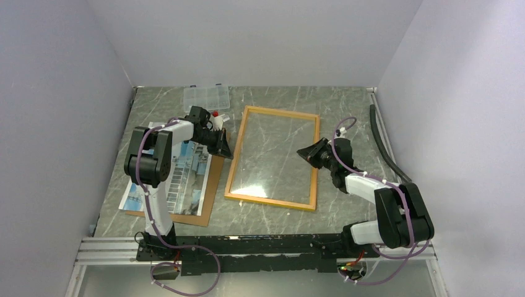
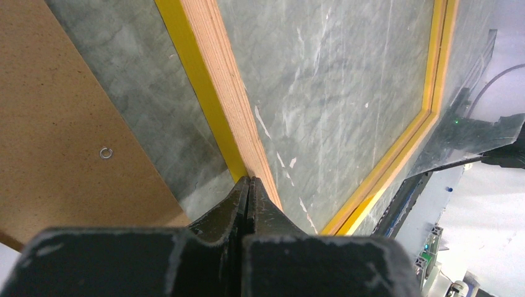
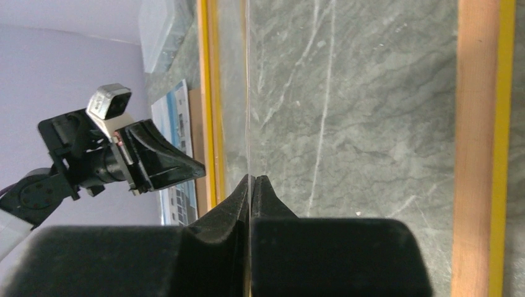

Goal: Put the photo into the frame

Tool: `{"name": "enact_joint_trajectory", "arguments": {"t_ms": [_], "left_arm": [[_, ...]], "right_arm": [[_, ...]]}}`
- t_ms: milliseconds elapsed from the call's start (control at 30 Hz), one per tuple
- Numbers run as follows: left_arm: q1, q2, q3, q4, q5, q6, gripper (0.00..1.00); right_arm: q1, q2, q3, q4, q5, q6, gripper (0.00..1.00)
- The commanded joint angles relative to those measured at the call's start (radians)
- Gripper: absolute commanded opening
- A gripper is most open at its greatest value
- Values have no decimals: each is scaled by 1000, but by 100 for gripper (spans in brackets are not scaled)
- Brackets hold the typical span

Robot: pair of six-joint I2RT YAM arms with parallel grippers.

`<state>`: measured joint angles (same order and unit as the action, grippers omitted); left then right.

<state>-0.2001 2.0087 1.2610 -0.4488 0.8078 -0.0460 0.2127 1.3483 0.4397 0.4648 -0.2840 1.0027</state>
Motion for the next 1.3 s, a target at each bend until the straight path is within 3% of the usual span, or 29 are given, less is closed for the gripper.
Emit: {"name": "enact_joint_trajectory", "arguments": {"t_ms": [0, 100, 233, 433, 867, 1267], "left_arm": [[-28, -18, -16, -16, 10, 8, 3], [-28, -18, -16, -18, 10, 9, 3], [-27, -19, -18, -17, 8, 11, 3], [-27, -21, -24, -13, 7, 11, 3], [-26, -25, -25, -14, 5, 15, 3], [-25, -27, -23, -14, 10, 9, 3]], "right_arm": [[26, -8, 42, -64, -14, -47, 26], [26, -8, 61, -107, -1, -80, 35], [27, -11, 112, -218, 25, -137, 61], [27, -10, 188, -358, 38, -222, 82], [7, 13, 266, -527, 30, -318, 84], [-15, 9, 272, -564, 16, -343, 83]]}}
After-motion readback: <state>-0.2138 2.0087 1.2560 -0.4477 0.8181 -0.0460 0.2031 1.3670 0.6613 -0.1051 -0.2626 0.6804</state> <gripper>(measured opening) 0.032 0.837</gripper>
